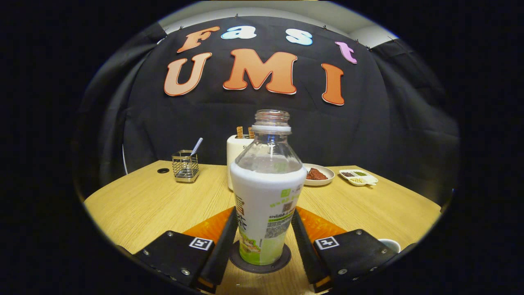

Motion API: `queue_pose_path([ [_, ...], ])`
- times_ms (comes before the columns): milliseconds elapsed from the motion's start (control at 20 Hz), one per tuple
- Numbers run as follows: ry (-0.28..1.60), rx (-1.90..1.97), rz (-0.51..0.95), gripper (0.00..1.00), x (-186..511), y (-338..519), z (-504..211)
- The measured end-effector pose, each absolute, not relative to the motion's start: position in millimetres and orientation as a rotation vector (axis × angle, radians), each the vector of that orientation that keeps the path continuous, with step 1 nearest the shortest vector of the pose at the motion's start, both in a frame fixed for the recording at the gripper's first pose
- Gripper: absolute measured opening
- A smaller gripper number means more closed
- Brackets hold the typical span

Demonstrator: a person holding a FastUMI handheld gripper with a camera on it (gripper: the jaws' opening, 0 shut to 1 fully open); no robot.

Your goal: Take the bottle from table, then pour the juice into the cup, finally place the bottle on the coaster

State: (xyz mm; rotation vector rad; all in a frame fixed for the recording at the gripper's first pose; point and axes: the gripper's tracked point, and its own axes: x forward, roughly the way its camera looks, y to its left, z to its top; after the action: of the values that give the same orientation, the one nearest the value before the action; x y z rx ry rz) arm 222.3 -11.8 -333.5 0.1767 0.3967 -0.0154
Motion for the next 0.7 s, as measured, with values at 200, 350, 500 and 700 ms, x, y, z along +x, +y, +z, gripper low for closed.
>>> queue_pose_path([
  [200,0.333,0.234,-0.026,0.94,209.8,-16.3,-303.2],
  [350,0.271,0.298,-0.036,0.97,196.5,-20.2,-270.5],
  [500,0.221,0.362,-0.028,0.97,180.7,-16.2,-233.1],
  [700,0.224,0.366,0.031,0.98,157.6,4.2,-194.9],
])
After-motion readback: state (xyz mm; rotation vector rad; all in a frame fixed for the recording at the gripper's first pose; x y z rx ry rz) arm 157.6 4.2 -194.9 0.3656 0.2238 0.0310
